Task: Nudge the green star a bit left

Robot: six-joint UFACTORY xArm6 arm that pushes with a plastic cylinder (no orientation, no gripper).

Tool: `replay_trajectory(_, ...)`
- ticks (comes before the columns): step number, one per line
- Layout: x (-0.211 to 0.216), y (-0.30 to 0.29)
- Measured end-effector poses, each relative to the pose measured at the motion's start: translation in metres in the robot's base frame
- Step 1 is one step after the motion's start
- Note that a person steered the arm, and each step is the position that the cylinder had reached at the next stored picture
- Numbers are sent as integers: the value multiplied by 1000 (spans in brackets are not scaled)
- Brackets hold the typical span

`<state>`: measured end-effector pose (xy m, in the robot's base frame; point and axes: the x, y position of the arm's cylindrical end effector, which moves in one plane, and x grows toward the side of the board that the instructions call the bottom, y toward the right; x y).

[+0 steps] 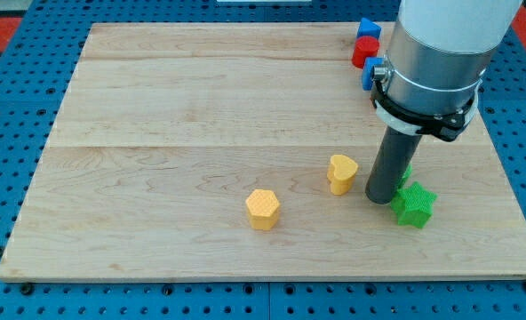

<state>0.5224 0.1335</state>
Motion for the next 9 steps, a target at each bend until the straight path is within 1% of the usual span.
replay_trajectory(1,2,0)
replay_trajectory(3,49,-37)
replay_trajectory(4,71,3)
replay_trajectory(5,73,73)
replay_trajectory(6,51,133)
replay_trajectory(7,24,165)
replay_trajectory(8,11,143)
replay_trajectory(9,13,99)
